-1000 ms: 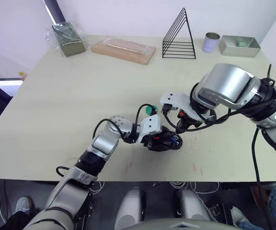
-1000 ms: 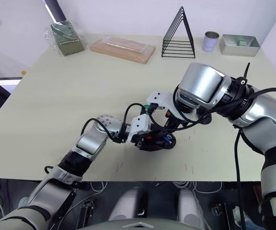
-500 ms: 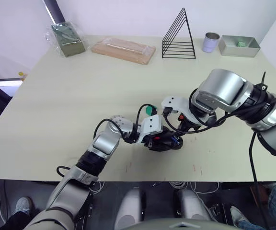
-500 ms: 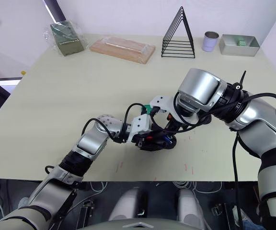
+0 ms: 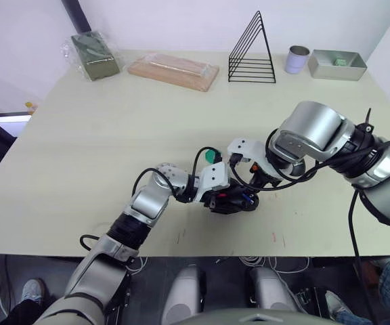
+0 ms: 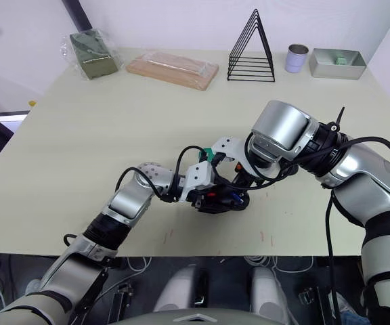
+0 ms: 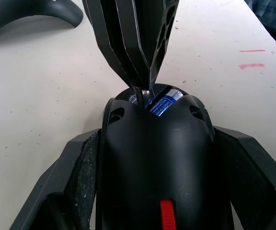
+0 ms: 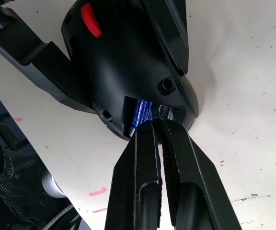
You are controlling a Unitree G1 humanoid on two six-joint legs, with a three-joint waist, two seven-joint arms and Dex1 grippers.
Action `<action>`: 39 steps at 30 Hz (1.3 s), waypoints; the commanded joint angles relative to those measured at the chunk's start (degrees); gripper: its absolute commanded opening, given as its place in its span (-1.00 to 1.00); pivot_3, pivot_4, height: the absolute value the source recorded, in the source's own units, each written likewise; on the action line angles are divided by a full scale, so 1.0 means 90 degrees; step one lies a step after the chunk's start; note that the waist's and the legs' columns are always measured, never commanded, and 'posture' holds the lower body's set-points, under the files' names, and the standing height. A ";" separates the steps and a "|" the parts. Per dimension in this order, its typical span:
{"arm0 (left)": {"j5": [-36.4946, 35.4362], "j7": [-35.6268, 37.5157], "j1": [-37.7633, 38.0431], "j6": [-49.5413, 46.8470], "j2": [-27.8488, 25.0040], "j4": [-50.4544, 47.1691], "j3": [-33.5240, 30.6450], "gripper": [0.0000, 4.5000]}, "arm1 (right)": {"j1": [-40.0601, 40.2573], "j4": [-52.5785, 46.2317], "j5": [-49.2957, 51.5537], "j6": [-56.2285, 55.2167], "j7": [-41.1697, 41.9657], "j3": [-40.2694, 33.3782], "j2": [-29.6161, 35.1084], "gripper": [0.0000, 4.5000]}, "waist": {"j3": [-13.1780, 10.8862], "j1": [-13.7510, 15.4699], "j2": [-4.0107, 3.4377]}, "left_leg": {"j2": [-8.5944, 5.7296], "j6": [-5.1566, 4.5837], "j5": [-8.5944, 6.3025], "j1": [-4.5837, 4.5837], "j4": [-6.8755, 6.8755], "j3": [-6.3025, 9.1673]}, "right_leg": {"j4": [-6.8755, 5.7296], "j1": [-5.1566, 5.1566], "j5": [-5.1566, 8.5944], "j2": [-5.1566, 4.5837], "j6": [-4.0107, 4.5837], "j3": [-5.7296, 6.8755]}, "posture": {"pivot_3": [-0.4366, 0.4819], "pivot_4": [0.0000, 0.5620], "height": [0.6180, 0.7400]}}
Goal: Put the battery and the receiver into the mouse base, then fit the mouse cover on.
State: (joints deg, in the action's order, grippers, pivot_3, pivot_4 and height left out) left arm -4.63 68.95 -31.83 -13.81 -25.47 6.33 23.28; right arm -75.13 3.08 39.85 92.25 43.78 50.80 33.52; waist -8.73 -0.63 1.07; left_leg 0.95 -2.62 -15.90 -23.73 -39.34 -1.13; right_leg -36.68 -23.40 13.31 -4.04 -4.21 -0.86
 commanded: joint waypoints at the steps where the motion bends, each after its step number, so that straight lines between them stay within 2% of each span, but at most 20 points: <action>1: -0.0023 -0.0004 -0.0002 0.0018 0.0013 -0.0213 0.0012 0.57 | 0.0000 -0.0027 -0.0049 0.0028 -0.0027 -0.0244 0.0038 -1.00 | 0.0000 0.0000 0.0000 | 0.0000 0.0000 0.0000 0.0000 0.0000 0.0000 | 0.0000 0.0000 0.0000 0.0000 0.0000 0.0000 | -0.05 -0.47 1.00; 39: 0.0003 -0.0061 0.0046 0.0002 0.0032 -0.0221 0.0040 0.57 | 0.0076 -0.0274 -0.0696 -0.0132 0.0071 0.0176 0.0099 -1.00 | 0.0003 -0.0002 0.0000 | 0.0000 0.0001 0.0001 0.0004 -0.0002 0.0001 | -0.0005 0.0000 0.0000 0.0000 0.0000 -0.0001 | -0.05 -0.47 1.00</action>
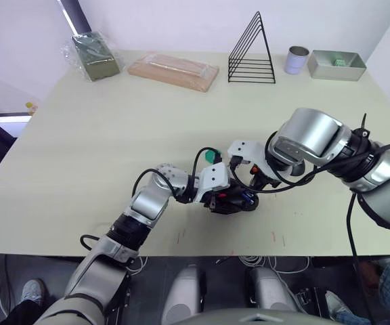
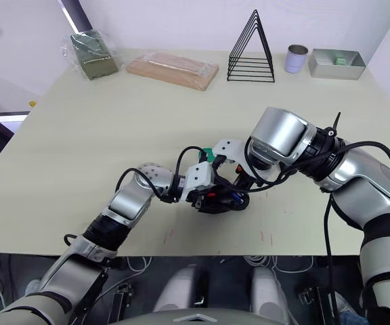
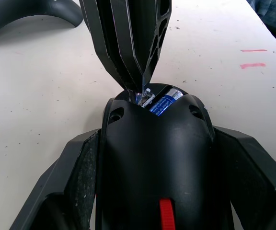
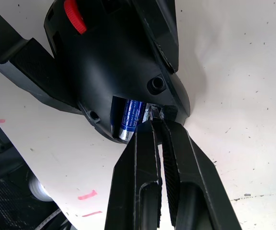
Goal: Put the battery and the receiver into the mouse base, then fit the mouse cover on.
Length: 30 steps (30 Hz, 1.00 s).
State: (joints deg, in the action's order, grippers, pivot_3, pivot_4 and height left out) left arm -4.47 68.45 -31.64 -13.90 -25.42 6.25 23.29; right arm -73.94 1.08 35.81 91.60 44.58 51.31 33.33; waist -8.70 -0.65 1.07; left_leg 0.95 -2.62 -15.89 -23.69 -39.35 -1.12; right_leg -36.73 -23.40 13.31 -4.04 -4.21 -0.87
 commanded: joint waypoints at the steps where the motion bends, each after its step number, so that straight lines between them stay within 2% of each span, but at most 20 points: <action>1: -0.0015 -0.0005 0.0023 0.0010 0.0028 -0.0213 0.0041 0.57 | -0.0065 -0.0069 -0.0264 -0.0087 0.0015 0.0156 0.0140 -1.00 | 0.0000 0.0000 0.0000 | 0.0000 0.0000 0.0000 0.0000 0.0000 0.0000 | 0.0000 0.0000 0.0000 0.0000 0.0000 0.0000 | -0.05 -0.47 1.00; 17: -0.0015 -0.0051 0.0046 -0.0032 0.0050 -0.0251 0.0040 0.57 | -0.0025 0.0075 -0.0328 0.0098 0.0125 -0.0024 -0.0196 -1.00 | 0.0016 -0.0007 0.0002 | 0.0000 0.0000 0.0000 0.0004 0.0000 0.0000 | -0.0002 0.0001 0.0000 0.0001 0.0000 -0.0001 | -0.05 -0.47 1.00; 30: -0.0026 -0.0108 0.0067 -0.0083 0.0069 -0.0299 0.0046 0.57 | -0.0017 0.0124 0.0231 0.0100 -0.0165 -0.0228 -0.0216 -1.00 | 0.0018 -0.0015 0.0001 | 0.0000 0.0000 0.0000 0.0003 0.0000 0.0001 | -0.0001 0.0001 0.0000 0.0000 0.0000 -0.0001 | -0.05 -0.47 1.00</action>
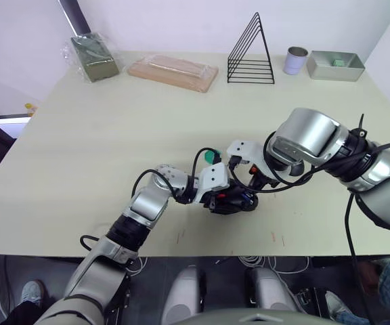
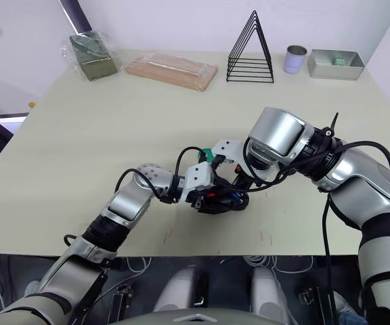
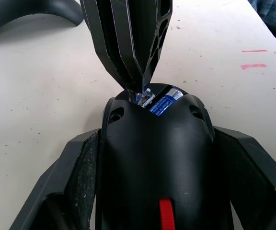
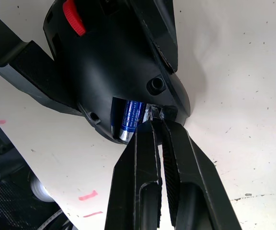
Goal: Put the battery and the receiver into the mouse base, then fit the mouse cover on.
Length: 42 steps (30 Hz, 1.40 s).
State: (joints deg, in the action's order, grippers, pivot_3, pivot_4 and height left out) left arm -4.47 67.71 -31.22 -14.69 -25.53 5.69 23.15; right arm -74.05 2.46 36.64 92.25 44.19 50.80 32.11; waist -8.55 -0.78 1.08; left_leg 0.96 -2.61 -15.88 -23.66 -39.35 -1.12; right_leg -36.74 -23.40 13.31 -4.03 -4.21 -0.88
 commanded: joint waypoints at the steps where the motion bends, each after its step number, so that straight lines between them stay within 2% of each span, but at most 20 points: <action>1: -0.0026 -0.0028 0.0023 0.0003 0.0082 -0.0235 0.0060 0.57 | 0.0006 -0.0049 0.0122 0.0028 -0.0167 -0.0161 -0.0068 -1.00 | 0.0000 -0.0001 0.0000 | 0.0000 0.0000 0.0000 0.0000 0.0000 0.0000 | 0.0000 0.0000 0.0000 0.0000 0.0000 0.0000 | -0.05 -0.47 1.00; 12: -0.0023 -0.0056 -0.0003 0.0006 0.0129 -0.0165 0.0055 0.57 | 0.0037 -0.0079 0.0680 0.0028 -0.0380 -0.0274 0.0027 -1.00 | 0.0000 0.0006 0.0000 | 0.0001 0.0000 0.0000 -0.0002 0.0000 0.0000 | 0.0003 0.0000 0.0000 -0.0001 0.0000 0.0000 | -0.05 -0.47 1.00; 26: 0.0005 -0.0104 0.0033 0.0027 0.0171 -0.0108 0.0046 0.57 | 0.0187 -0.0416 0.0476 0.0028 -0.0744 -0.0144 0.0332 -1.00 | 0.0000 0.0023 0.0000 | 0.0000 0.0000 0.0000 -0.0003 0.0000 0.0000 | 0.0003 0.0001 0.0000 -0.0003 0.0000 0.0000 | -0.05 -0.47 1.00; 42: -0.0004 -0.0157 0.0089 -0.0031 0.0180 -0.0177 0.0034 0.57 | 0.0210 -0.0109 0.0712 0.0028 -0.0843 -0.0293 0.0017 -1.00 | 0.0006 0.0003 0.0001 | 0.0003 0.0000 0.0000 0.0001 0.0000 0.0001 | 0.0002 0.0002 0.0000 -0.0002 0.0000 0.0000 | -0.05 -0.47 1.00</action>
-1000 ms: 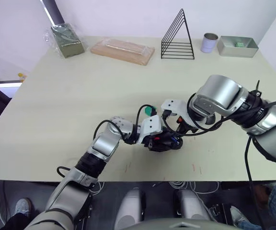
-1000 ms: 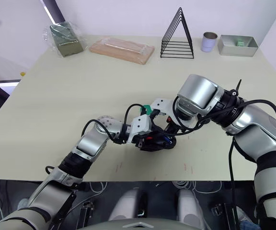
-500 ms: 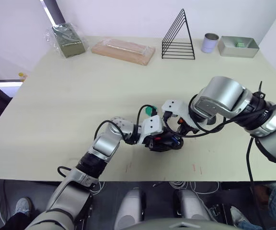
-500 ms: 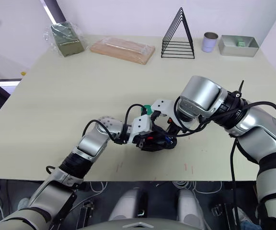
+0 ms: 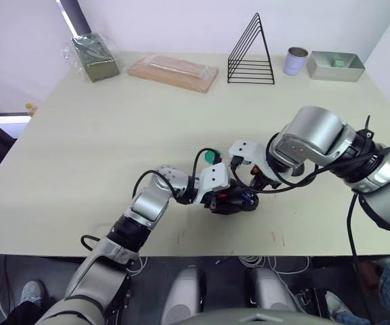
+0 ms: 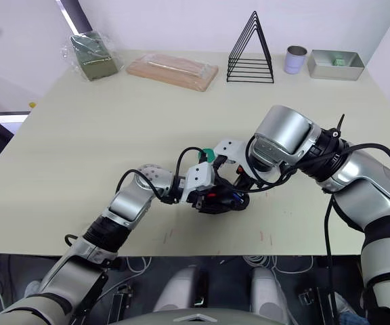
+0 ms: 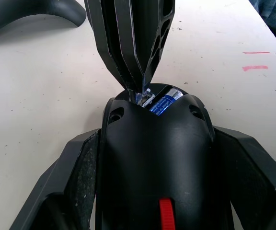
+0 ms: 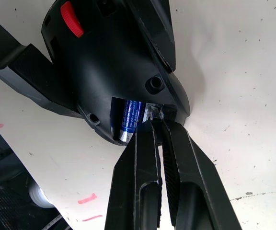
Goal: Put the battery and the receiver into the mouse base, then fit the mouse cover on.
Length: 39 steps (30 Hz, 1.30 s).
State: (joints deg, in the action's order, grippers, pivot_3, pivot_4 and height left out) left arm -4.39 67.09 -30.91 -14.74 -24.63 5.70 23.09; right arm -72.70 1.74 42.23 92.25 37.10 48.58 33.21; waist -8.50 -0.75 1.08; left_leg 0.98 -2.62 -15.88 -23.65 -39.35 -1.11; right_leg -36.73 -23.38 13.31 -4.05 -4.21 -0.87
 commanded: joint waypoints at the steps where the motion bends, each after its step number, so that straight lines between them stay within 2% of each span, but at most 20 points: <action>1: -0.0012 -0.0091 0.0057 -0.0025 0.0080 -0.0181 0.0041 0.57 | 0.0055 -0.0039 0.0093 0.0028 -0.0050 -0.0040 -0.0106 -1.00 | 0.0000 -0.0001 0.0000 | 0.0000 0.0000 0.0000 0.0000 0.0000 0.0000 | 0.0000 0.0000 0.0000 0.0000 0.0000 0.0000 | -0.05 -0.47 1.00; 10: -0.0014 -0.0102 0.0045 -0.0050 0.0100 -0.0174 0.0051 0.57 | 0.0036 -0.0167 -0.0016 0.0028 -0.0044 -0.0017 -0.0112 -1.00 | 0.0001 0.0000 0.0000 | 0.0002 0.0000 0.0000 0.0000 0.0000 0.0000 | 0.0000 0.0000 0.0000 0.0000 0.0000 0.0000 | -0.05 -0.47 1.00; 14: -0.0008 -0.0102 0.0035 -0.0051 0.0101 -0.0149 0.0055 0.53 | -0.0022 -0.0280 -0.0139 0.0028 -0.0021 -0.0054 -0.0062 -0.38 | -0.0001 0.0017 -0.0003 | 0.0002 0.0000 0.0000 -0.0003 0.0000 0.0000 | 0.0000 -0.0001 0.0000 0.0000 0.0000 0.0000 | -0.05 -0.47 1.00; 17: -0.0007 -0.0106 0.0041 -0.0053 0.0095 -0.0141 0.0061 0.53 | -0.0160 -0.0307 -0.0166 0.0028 -0.0003 -0.0176 0.0038 0.22 | -0.0001 0.0017 -0.0003 | 0.0002 0.0000 0.0000 -0.0007 0.0000 0.0001 | 0.0007 -0.0002 0.0000 -0.0002 0.0000 0.0001 | -0.05 -0.47 1.00; 18: -0.0008 -0.0108 0.0047 -0.0057 0.0091 -0.0145 0.0059 0.53 | -0.0238 -0.0427 -0.0123 0.0028 0.0023 -0.0234 0.0174 0.53 | -0.0001 0.0020 -0.0003 | 0.0000 0.0000 0.0000 -0.0008 0.0000 0.0000 | 0.0007 -0.0003 0.0000 -0.0003 -0.0001 0.0001 | -0.05 -0.47 1.00; 19: -0.0007 -0.0111 0.0050 -0.0061 0.0091 -0.0145 0.0058 0.53 | -0.0300 -0.0598 -0.0033 0.0028 0.0070 -0.0268 0.0356 0.58 | -0.0001 0.0022 -0.0004 | 0.0000 0.0000 0.0000 -0.0009 0.0000 0.0001 | 0.0007 -0.0003 0.0000 -0.0003 -0.0001 0.0001 | -0.05 -0.47 1.00; 26: -0.0001 -0.0141 0.0038 -0.0080 0.0109 -0.0126 0.0052 0.53 | 0.0057 -0.2069 0.0688 0.0028 0.0242 -0.0573 0.1840 0.58 | -0.0003 0.0027 -0.0006 | 0.0013 -0.0001 -0.0001 -0.0011 0.0007 0.0004 | 0.0023 -0.0002 0.0000 -0.0007 -0.0001 0.0003 | -0.05 -0.47 1.00; 30: -0.0007 -0.0135 0.0018 -0.0107 0.0116 -0.0121 0.0054 0.53 | 0.1144 -0.2642 0.0866 -0.0141 0.0126 -0.1876 0.2310 0.58 | -0.0002 0.0035 -0.0004 | 0.0017 -0.0001 -0.0001 -0.0014 0.0009 0.0008 | 0.0029 0.0002 0.0000 -0.0008 0.0000 0.0007 | -0.05 -0.47 1.00; 33: -0.0011 -0.0115 -0.0012 -0.0128 0.0116 -0.0118 0.0052 0.53 | 0.1970 -0.2879 0.0800 -0.0116 -0.0099 -0.2871 0.2224 0.58 | -0.0001 0.0043 -0.0003 | 0.0019 -0.0001 -0.0001 -0.0014 0.0011 0.0005 | 0.0036 0.0006 -0.0001 -0.0008 -0.0001 0.0007 | -0.05 -0.47 1.00; 36: -0.0006 -0.0092 -0.0050 -0.0142 0.0094 -0.0093 0.0045 0.53 | 0.3217 -0.3293 0.0898 -0.0869 -0.0356 -0.4273 0.1840 0.58 | -0.0001 0.0044 -0.0002 | 0.0019 -0.0001 -0.0001 -0.0010 0.0008 0.0006 | 0.0030 0.0008 -0.0001 -0.0005 -0.0001 0.0006 | -0.05 -0.47 1.00; 39: -0.0014 -0.0051 -0.0097 -0.0145 0.0056 -0.0052 0.0022 0.53 | 0.4359 -0.3850 0.0667 -0.1881 -0.0542 -0.5054 0.1526 0.58 | 0.0000 0.0069 0.0000 | 0.0021 -0.0001 -0.0001 -0.0010 0.0011 0.0009 | 0.0032 0.0010 0.0000 0.0000 -0.0001 0.0008 | -0.05 -0.47 1.00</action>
State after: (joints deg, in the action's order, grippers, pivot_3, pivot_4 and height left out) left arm -4.45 66.24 -31.19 -16.02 -23.77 5.69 23.32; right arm -37.44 -28.74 49.31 81.60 33.26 8.83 48.03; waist -8.50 -0.14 1.09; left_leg 1.18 -2.63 -15.89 -23.74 -39.26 -1.01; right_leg -36.43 -23.28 13.31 -4.04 -4.22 -0.78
